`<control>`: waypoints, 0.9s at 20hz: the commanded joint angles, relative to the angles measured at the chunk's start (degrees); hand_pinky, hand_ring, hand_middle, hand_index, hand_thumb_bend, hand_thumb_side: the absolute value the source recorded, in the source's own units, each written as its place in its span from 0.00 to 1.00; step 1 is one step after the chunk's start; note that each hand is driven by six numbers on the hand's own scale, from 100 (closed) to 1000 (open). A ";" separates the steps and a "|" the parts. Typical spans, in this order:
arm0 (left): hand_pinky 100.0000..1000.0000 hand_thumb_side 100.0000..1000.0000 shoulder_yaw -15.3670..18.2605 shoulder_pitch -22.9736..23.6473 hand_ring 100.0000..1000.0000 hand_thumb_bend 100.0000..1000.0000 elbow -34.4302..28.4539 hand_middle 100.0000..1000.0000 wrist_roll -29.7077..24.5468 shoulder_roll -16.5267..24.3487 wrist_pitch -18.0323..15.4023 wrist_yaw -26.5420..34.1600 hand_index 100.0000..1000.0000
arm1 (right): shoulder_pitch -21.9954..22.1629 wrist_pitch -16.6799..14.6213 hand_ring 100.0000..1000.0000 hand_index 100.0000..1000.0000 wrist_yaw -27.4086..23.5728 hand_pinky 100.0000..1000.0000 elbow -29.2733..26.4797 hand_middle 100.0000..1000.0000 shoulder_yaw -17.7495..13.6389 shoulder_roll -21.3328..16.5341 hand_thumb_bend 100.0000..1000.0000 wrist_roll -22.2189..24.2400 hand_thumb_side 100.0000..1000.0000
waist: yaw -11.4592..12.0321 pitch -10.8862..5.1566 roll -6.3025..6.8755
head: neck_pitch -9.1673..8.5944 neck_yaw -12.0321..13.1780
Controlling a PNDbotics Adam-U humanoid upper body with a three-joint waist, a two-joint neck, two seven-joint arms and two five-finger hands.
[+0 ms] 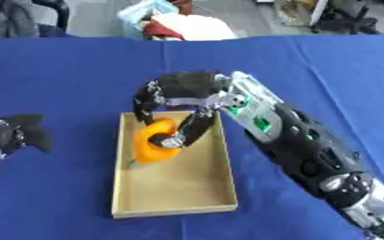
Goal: Pick up objects on the table and place them in the box.
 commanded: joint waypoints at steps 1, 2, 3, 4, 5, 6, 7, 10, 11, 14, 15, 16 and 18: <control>0.71 1.00 0.02 -0.53 0.55 0.01 -1.10 0.58 -0.19 0.84 -0.05 -0.09 0.83 | -0.66 -2.58 0.67 0.42 1.69 0.70 0.14 0.62 -0.40 -0.03 0.00 1.41 0.12 | -0.15 -0.97 0.29 | 0.01 0.03; 0.71 1.00 0.02 -0.51 0.55 0.01 -1.07 0.58 -0.20 0.84 -0.03 -0.11 0.83 | -0.64 -2.72 0.68 0.48 2.20 0.70 0.18 0.63 -0.47 -0.20 0.00 1.29 0.12 | -0.22 -1.02 0.27 | 0.05 0.07; 0.71 1.00 0.02 -0.49 0.55 0.01 -1.05 0.58 -0.20 0.83 -0.01 -0.12 0.83 | -0.64 -2.80 0.69 0.54 2.63 0.71 0.17 0.64 -0.55 -0.39 0.00 1.17 0.12 | -0.27 -1.06 0.25 | 0.07 0.08; 0.71 1.00 0.01 -0.45 0.54 0.01 -1.02 0.58 -0.20 0.82 0.01 -0.14 0.83 | -0.72 -2.82 0.70 0.66 3.09 0.71 0.10 0.66 -0.65 -0.74 0.00 1.15 0.13 | -0.35 -1.12 0.23 | 0.10 0.11; 0.71 1.00 0.00 -0.41 0.54 0.01 -1.00 0.58 -0.21 0.81 0.02 -0.16 0.83 | -0.80 -2.83 0.70 0.66 3.48 0.71 -0.01 0.66 -0.75 -1.05 0.00 1.16 0.13 | -0.40 -1.15 0.22 | 0.12 0.12; 0.71 1.00 0.02 -0.34 0.54 0.02 -0.96 0.58 -0.20 0.81 0.05 -0.21 0.83 | -0.94 -2.80 0.72 0.78 3.93 0.73 -0.20 0.69 -0.87 -1.57 0.00 1.27 0.14 | -0.51 -1.20 0.21 | 0.14 0.15; 0.71 1.00 0.04 -0.26 0.54 0.02 -0.92 0.58 -0.19 0.80 0.07 -0.26 0.83 | -1.04 -2.72 0.74 0.81 4.38 0.74 -0.40 0.71 -0.99 -2.12 0.00 1.56 0.15 | -0.63 -1.25 0.20 | 0.19 0.17; 0.71 1.00 0.16 -0.06 0.54 0.02 -0.84 0.58 -0.08 0.78 0.11 -0.45 0.83 | -1.24 -2.41 0.76 0.88 5.68 0.75 -1.27 0.74 -1.30 -3.91 0.00 3.39 0.40 | -1.07 -1.30 0.18 | 0.28 0.35; 0.71 1.00 0.19 -0.02 0.54 0.02 -0.83 0.58 -0.04 0.79 0.11 -0.50 0.83 | -1.26 -2.33 0.77 0.89 5.81 0.76 -1.62 0.75 -1.36 -4.45 0.00 4.01 0.57 | -1.19 -1.31 0.17 | 0.31 0.41; 0.71 1.00 0.26 0.10 0.54 0.02 -0.78 0.58 0.05 0.81 0.14 -0.68 0.83 | -1.29 -2.05 0.78 0.90 5.47 0.76 -2.83 0.76 -1.66 -6.25 0.00 5.18 0.86 | -1.54 -1.28 0.16 | 0.43 0.50; 0.71 1.00 0.27 0.14 0.54 0.02 -0.77 0.58 0.07 0.80 0.13 -0.75 0.83 | -1.31 -1.89 0.78 0.90 5.14 0.76 -3.31 0.76 -1.78 -6.87 0.00 5.30 0.89 | -1.62 -1.25 0.18 | 0.46 0.50; 0.71 1.00 0.27 0.17 0.54 0.02 -0.77 0.58 0.08 0.79 0.13 -0.82 0.83 | -1.40 -1.70 0.78 0.90 4.68 0.76 -3.92 0.76 -1.92 -7.56 0.00 5.33 0.95 | -1.69 -1.24 0.20 | 0.52 0.51; 0.71 1.00 0.30 0.26 0.54 0.02 -0.77 0.58 0.11 0.82 0.09 -0.91 0.83 | -1.63 -1.26 0.78 0.90 3.61 0.77 -5.40 0.77 -2.26 -9.09 0.00 5.21 0.96 | -1.83 -1.24 0.24 | 0.60 0.57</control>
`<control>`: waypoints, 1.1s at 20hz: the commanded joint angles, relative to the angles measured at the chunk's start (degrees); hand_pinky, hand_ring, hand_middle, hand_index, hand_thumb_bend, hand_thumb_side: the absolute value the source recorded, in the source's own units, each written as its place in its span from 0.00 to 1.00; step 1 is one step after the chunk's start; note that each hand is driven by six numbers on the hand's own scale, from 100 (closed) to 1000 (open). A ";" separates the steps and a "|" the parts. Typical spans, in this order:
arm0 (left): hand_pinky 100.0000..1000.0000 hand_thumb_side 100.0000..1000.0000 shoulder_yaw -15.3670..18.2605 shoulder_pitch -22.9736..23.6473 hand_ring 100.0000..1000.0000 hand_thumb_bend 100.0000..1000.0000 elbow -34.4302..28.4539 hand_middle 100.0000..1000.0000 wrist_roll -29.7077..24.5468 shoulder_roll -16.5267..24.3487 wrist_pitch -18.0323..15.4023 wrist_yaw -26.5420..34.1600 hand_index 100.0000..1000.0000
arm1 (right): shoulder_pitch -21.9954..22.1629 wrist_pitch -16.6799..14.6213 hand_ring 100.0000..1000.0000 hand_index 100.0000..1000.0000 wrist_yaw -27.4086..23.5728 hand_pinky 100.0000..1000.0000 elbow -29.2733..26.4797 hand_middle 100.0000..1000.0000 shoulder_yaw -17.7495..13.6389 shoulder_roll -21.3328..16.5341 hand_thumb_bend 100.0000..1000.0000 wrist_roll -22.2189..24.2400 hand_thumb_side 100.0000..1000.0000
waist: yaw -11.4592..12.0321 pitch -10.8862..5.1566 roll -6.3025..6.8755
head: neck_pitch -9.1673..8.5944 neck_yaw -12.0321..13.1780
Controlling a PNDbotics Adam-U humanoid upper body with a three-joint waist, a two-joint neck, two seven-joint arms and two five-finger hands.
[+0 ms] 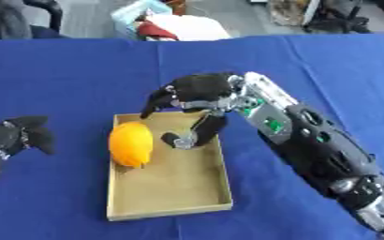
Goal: Pick up objects on the table and place them in the box.
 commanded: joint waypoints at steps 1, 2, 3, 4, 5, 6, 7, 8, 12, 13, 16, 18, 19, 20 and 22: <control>0.71 1.00 0.42 -0.20 0.54 0.02 -0.82 0.58 0.20 0.87 0.00 -0.17 0.83 | -1.65 -2.74 0.78 0.90 -1.69 0.77 -3.53 0.77 -1.34 -3.68 0.00 3.38 0.96 | -0.17 -1.11 0.28 | 0.30 0.29; 0.71 1.00 0.44 -0.14 0.54 0.02 -0.80 0.58 0.24 0.89 0.00 -0.20 0.83 | -1.75 -2.43 0.78 0.89 -2.28 0.77 -4.51 0.77 -1.62 -4.65 0.00 3.24 0.93 | -0.28 -1.14 0.30 | 0.35 0.37; 0.71 1.00 0.44 -0.07 0.54 0.02 -0.78 0.58 0.24 0.89 0.00 -0.25 0.83 | -1.72 -2.03 0.78 0.89 -3.10 0.77 -5.53 0.77 -1.94 -5.67 0.00 3.04 0.92 | -0.39 -1.17 0.31 | 0.39 0.45; 0.71 1.00 0.43 0.00 0.54 0.02 -0.75 0.58 0.22 0.88 -0.01 -0.31 0.83 | -1.62 -1.60 0.78 0.89 -3.93 0.77 -6.50 0.77 -2.26 -6.52 0.00 2.85 0.87 | -0.50 -1.18 0.32 | 0.41 0.53; 0.71 1.00 0.42 0.07 0.54 0.02 -0.72 0.58 0.18 0.87 -0.01 -0.39 0.83 | -1.40 -1.16 0.78 0.89 -4.83 0.77 -7.54 0.76 -2.66 -7.33 0.00 2.54 0.85 | -0.64 -1.18 0.32 | 0.44 0.65; 0.71 1.00 0.42 0.11 0.54 0.02 -0.69 0.58 0.15 0.83 -0.01 -0.48 0.83 | -1.06 -0.58 0.78 0.89 -5.79 0.76 -8.56 0.76 -3.15 -8.08 0.00 2.18 0.83 | -0.79 -1.14 0.33 | 0.42 0.79; 0.71 1.00 0.43 0.12 0.54 0.02 -0.67 0.58 0.13 0.80 -0.02 -0.55 0.83 | -0.67 -0.01 0.78 0.89 -6.83 0.76 -9.56 0.76 -3.59 -8.72 0.00 1.86 0.81 | -0.94 -1.10 0.35 | 0.40 0.93; 0.71 1.00 0.43 0.16 0.54 0.02 -0.64 0.58 0.11 0.78 -0.03 -0.62 0.83 | -0.23 0.57 0.78 0.90 -7.74 0.76 -10.54 0.76 -4.13 -9.31 0.00 1.56 0.77 | -1.17 -1.07 0.39 | 0.42 1.13; 0.71 1.00 0.35 0.25 0.55 0.02 -0.52 0.58 -0.11 0.68 -0.07 -0.75 0.83 | 2.45 2.90 0.77 0.90 -10.17 0.76 -14.72 0.77 -7.25 -11.50 0.00 -0.42 0.63 | -2.02 -1.00 0.49 | 0.55 1.89; 0.71 1.00 0.34 0.27 0.56 0.02 -0.50 0.58 -0.15 0.69 -0.08 -0.84 0.83 | 3.36 3.50 0.77 0.90 -10.53 0.76 -15.77 0.77 -8.30 -11.87 0.00 -1.15 0.59 | -2.09 -0.95 0.45 | 0.73 2.15; 0.71 1.00 0.35 0.49 0.56 0.02 -0.31 0.58 -0.27 0.54 -0.01 -1.26 0.83 | 6.26 5.35 0.77 0.91 -10.88 0.76 -18.73 0.78 -11.55 -12.37 0.00 -3.77 0.46 | -2.41 -0.85 0.33 | 1.33 3.37; 0.71 1.00 0.29 0.60 0.56 0.02 -0.15 0.58 -0.43 0.43 0.02 -1.56 0.83 | 8.13 6.31 0.77 0.91 -10.75 0.76 -20.43 0.78 -13.49 -12.48 0.00 -5.48 0.40 | -2.74 -0.79 0.21 | 1.99 4.20; 0.71 1.00 0.28 0.63 0.56 0.02 -0.04 0.58 -0.49 0.33 0.06 -1.70 0.83 | 9.13 6.76 0.77 0.91 -10.63 0.76 -21.23 0.78 -14.53 -12.48 0.00 -6.42 0.36 | -2.80 -0.74 0.13 | 2.31 4.63; 0.71 1.00 0.27 0.68 0.56 0.02 0.03 0.58 -0.54 0.26 0.08 -1.84 0.83 | 10.05 7.15 0.77 0.91 -10.50 0.76 -21.94 0.78 -15.43 -12.51 0.00 -7.33 0.34 | -2.84 -0.69 0.07 | 2.59 5.12; 0.71 1.00 0.26 0.82 0.56 0.02 0.13 0.57 -0.62 0.20 0.07 -2.14 0.83 | 11.66 7.79 0.77 0.91 -10.21 0.75 -23.07 0.77 -16.89 -12.70 0.00 -9.06 0.27 | -3.12 -0.57 0.08 | 3.13 6.26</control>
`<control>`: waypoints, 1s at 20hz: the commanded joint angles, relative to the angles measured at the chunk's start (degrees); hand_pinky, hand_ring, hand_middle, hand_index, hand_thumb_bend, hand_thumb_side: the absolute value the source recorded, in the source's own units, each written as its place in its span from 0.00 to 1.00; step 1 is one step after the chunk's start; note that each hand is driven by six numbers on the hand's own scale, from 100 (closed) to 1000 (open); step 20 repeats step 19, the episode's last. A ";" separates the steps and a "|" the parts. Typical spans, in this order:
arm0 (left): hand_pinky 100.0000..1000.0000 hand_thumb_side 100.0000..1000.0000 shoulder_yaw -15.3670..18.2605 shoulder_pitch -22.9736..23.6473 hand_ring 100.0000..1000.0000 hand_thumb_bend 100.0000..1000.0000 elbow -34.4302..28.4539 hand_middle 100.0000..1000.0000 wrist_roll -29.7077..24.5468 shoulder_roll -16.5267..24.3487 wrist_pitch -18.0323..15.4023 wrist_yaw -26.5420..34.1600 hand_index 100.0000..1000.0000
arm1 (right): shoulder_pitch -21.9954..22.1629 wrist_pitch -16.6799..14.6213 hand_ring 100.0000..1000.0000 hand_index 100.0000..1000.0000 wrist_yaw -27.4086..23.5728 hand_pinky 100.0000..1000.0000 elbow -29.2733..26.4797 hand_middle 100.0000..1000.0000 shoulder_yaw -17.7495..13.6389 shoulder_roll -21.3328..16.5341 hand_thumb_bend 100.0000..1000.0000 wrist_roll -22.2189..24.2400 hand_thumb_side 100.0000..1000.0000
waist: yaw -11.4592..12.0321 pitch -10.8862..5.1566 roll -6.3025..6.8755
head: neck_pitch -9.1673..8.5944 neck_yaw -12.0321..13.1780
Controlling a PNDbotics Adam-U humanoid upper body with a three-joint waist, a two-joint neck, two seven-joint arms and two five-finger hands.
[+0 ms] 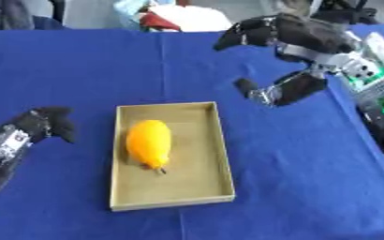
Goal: Pick up objects on the table and place them in the box.
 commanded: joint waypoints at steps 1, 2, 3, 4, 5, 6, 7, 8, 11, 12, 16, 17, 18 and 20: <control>0.71 1.00 0.21 -0.20 0.56 0.02 -0.56 0.58 -0.27 0.26 -0.08 -0.59 0.83 | 0.99 1.11 0.77 0.91 0.21 0.75 -2.82 0.77 -3.18 -2.15 0.00 -2.89 0.24 | -0.48 -0.70 0.18 | 1.33 1.77; 0.71 1.00 0.16 -0.19 0.56 0.02 -0.54 0.58 -0.33 0.24 -0.10 -0.67 0.83 | 1.71 1.36 0.77 0.91 0.41 0.75 -3.17 0.77 -3.70 -2.32 0.00 -3.62 0.20 | -0.70 -0.67 0.20 | 1.65 2.14; 0.71 1.00 0.12 -0.18 0.56 0.03 -0.50 0.57 -0.39 0.21 -0.11 -0.72 0.83 | 2.56 1.64 0.76 0.91 0.57 0.75 -3.43 0.77 -4.28 -2.43 0.00 -4.35 0.18 | -0.79 -0.66 0.17 | 1.97 2.57; 0.71 1.00 0.10 -0.11 0.57 0.02 -0.46 0.57 -0.44 0.18 -0.12 -0.79 0.83 | 3.40 1.90 0.76 0.91 0.70 0.75 -3.67 0.77 -4.84 -2.49 0.00 -5.07 0.18 | -0.83 -0.64 0.15 | 2.21 3.00; 0.71 1.00 0.11 -0.02 0.57 0.02 -0.42 0.58 -0.48 0.16 -0.12 -0.90 0.83 | 4.17 2.17 0.76 0.90 0.86 0.75 -3.84 0.77 -5.38 -2.50 0.00 -5.69 0.15 | -0.90 -0.61 0.17 | 2.40 3.48; 0.71 1.00 0.12 0.07 0.57 0.02 -0.38 0.58 -0.50 0.14 -0.13 -1.03 0.83 | 4.86 2.44 0.76 0.90 1.04 0.75 -3.96 0.77 -5.86 -2.47 0.00 -6.21 0.14 | -1.06 -0.59 0.21 | 2.53 3.89; 0.71 1.00 0.09 0.12 0.57 0.02 -0.36 0.58 -0.53 0.12 -0.16 -1.14 0.83 | 5.54 2.71 0.76 0.90 1.24 0.75 -4.02 0.76 -6.34 -2.46 0.00 -6.68 0.13 | -1.25 -0.58 0.26 | 2.67 4.24; 0.71 1.00 0.06 0.15 0.57 0.02 -0.34 0.58 -0.57 0.11 -0.19 -1.19 0.83 | 6.13 2.94 0.76 0.90 1.45 0.75 -4.07 0.76 -6.73 -2.47 0.00 -7.07 0.12 | -1.43 -0.62 0.28 | 2.84 4.46; 0.71 1.00 0.10 0.16 0.57 0.03 -0.29 0.58 -0.59 0.07 -0.18 -1.21 0.83 | 7.73 3.56 0.76 0.90 2.14 0.74 -4.08 0.76 -7.81 -2.48 0.00 -8.06 0.10 | -1.37 -0.61 0.15 | 3.11 4.99; 0.71 1.00 0.12 0.17 0.57 0.03 -0.26 0.58 -0.59 0.07 -0.16 -1.28 0.83 | 8.14 3.69 0.76 0.90 2.36 0.74 -4.08 0.76 -8.04 -2.45 0.00 -8.33 0.10 | -1.43 -0.60 0.14 | 3.12 5.10; 0.71 1.00 -0.08 0.12 0.57 0.03 -0.31 0.58 -0.87 0.09 -0.27 -1.21 0.83 | 9.27 4.00 0.76 0.90 2.81 0.74 -4.15 0.76 -8.67 -2.31 0.00 -9.01 0.08 | -1.63 -0.70 0.19 | 2.99 5.19; 0.71 1.00 -0.07 0.14 0.57 0.02 -0.33 0.58 -0.92 0.14 -0.29 -1.20 0.83 | 9.36 4.08 0.76 0.90 2.89 0.74 -4.15 0.76 -8.79 -2.26 0.00 -9.12 0.08 | -1.65 -0.71 0.23 | 2.99 5.26; 0.71 1.00 -0.07 0.16 0.57 0.02 -0.34 0.58 -0.96 0.18 -0.31 -1.22 0.83 | 9.41 4.13 0.76 0.90 2.97 0.74 -4.17 0.76 -8.85 -2.22 0.00 -9.19 0.07 | -1.72 -0.73 0.27 | 2.98 5.25; 0.71 1.00 -0.12 0.16 0.57 0.02 -0.35 0.58 -1.03 0.21 -0.34 -1.21 0.83 | 9.47 4.15 0.76 0.90 3.02 0.74 -4.18 0.76 -8.88 -2.19 0.00 -9.24 0.07 | -1.88 -0.77 0.31 | 2.98 5.10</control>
